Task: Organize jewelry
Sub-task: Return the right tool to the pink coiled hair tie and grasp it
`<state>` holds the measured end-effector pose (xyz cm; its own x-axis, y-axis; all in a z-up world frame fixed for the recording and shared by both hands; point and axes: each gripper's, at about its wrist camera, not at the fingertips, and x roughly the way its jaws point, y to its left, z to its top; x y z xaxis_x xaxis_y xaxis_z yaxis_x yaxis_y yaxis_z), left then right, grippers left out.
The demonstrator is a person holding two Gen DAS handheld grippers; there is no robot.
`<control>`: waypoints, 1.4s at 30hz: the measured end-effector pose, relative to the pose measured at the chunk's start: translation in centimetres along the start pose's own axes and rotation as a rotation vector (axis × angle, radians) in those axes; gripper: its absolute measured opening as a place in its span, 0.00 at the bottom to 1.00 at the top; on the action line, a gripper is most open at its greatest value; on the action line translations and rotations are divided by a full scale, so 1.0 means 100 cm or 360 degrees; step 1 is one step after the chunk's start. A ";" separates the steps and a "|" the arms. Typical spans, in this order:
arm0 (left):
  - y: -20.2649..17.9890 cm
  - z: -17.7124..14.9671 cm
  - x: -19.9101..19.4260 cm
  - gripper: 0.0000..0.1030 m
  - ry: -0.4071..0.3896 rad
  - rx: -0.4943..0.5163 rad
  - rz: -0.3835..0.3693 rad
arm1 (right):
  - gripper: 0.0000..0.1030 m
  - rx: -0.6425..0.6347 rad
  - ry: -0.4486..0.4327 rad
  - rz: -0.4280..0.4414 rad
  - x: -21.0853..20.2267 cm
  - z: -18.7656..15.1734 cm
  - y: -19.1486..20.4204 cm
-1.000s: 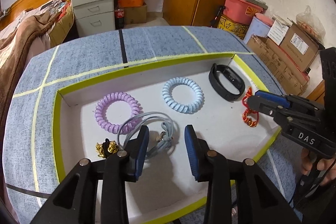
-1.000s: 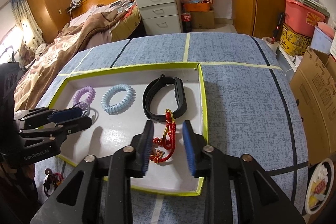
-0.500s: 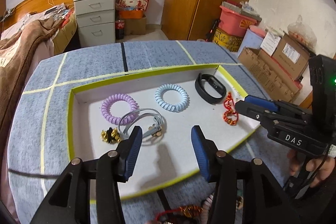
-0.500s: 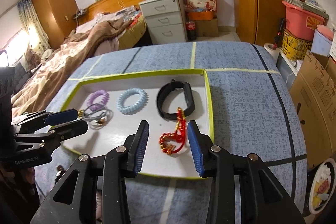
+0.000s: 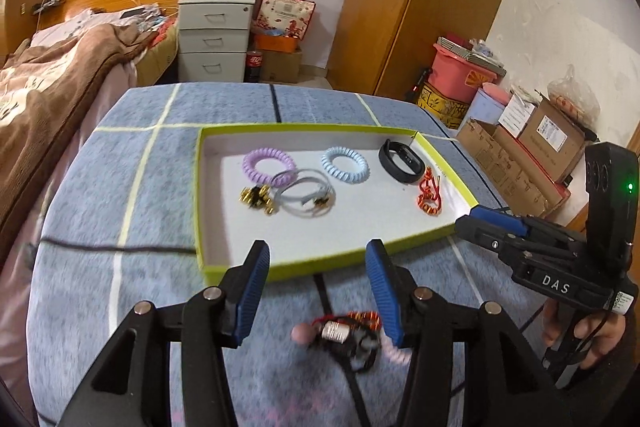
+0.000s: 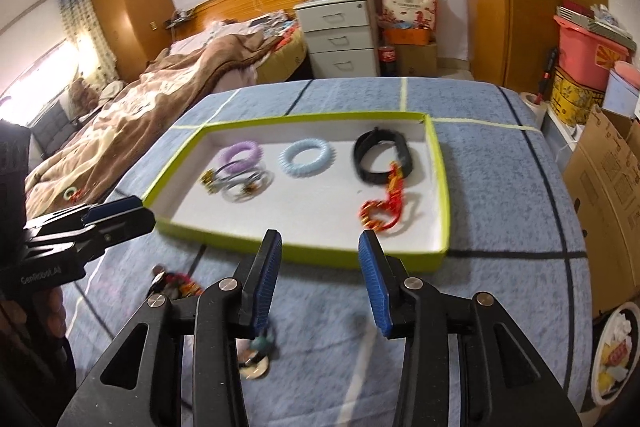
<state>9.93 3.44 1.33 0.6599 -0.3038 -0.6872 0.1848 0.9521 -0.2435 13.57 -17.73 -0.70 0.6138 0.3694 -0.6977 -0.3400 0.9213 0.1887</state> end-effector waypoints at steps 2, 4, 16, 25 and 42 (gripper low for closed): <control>0.004 -0.008 -0.006 0.51 -0.0006 -0.0020 0.0012 | 0.40 -0.0030 0.0024 0.0031 0.000 -0.007 0.007; 0.008 -0.017 -0.011 0.51 -0.0011 -0.0025 0.0033 | 0.40 -0.0053 0.0048 0.0061 0.001 -0.014 0.013; 0.018 -0.048 -0.026 0.51 -0.0002 -0.0075 0.0052 | 0.40 -0.0282 0.0162 0.0097 0.014 -0.038 0.049; 0.025 -0.061 -0.030 0.51 0.0009 -0.0106 0.0046 | 0.33 -0.0293 0.0219 0.0118 0.021 -0.042 0.053; 0.026 -0.065 -0.031 0.51 0.0028 -0.0129 0.0041 | 0.14 -0.0387 0.0281 0.0043 0.029 -0.047 0.062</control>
<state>3.67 6.62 -1.63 0.6506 -0.2803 -0.7058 0.1077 0.9541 -0.2796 9.84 -11.49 -4.80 0.4761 0.3468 -0.8081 -0.5282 0.8475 0.0525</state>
